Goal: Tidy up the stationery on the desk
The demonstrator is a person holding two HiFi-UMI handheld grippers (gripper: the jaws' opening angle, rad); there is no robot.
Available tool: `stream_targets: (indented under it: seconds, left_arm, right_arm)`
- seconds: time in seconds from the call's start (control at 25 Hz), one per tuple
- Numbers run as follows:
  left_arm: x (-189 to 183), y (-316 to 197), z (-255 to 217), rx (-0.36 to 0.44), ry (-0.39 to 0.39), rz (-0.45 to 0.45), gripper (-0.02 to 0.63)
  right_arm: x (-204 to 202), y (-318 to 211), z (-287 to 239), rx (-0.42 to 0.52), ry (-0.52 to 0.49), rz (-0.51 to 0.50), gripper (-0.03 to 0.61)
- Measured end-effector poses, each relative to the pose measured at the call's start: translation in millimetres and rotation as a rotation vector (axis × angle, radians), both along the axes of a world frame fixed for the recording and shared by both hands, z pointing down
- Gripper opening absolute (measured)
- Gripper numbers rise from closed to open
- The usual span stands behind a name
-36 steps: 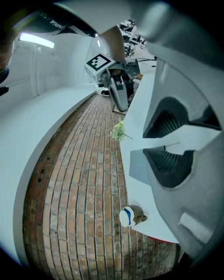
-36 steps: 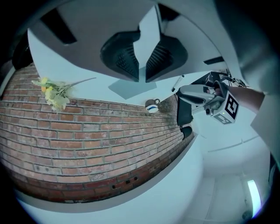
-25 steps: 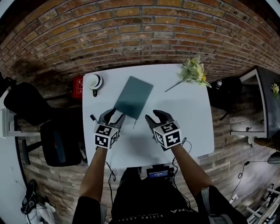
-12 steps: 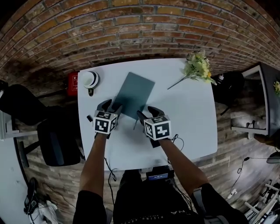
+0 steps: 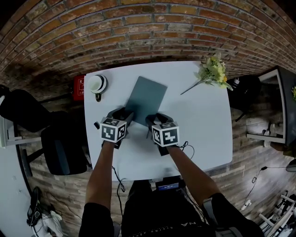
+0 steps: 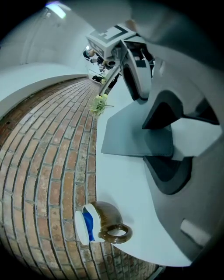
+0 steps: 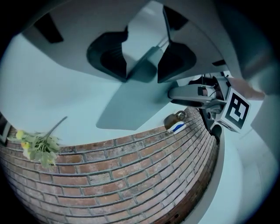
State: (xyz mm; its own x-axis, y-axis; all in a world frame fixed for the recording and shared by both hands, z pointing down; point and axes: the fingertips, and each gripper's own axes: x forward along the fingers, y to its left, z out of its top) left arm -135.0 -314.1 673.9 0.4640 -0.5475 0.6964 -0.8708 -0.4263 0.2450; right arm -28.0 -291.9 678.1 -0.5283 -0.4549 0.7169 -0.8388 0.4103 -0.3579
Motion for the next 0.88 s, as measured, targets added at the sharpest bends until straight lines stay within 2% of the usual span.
stream_targets:
  seconds: [0.4, 0.88]
  left_arm:
    - [15.2, 23.2, -0.2, -0.033, 0.009, -0.063, 0.192]
    - [54.7, 80.4, 1.2, -0.068, 0.079, -0.145, 0.16]
  right_arm:
    - [18.0, 5.3, 2.5, 0.015, 0.035, -0.014, 0.195]
    - [58.2, 34.3, 3.6, 0.012, 0.063, -0.093, 0.164]
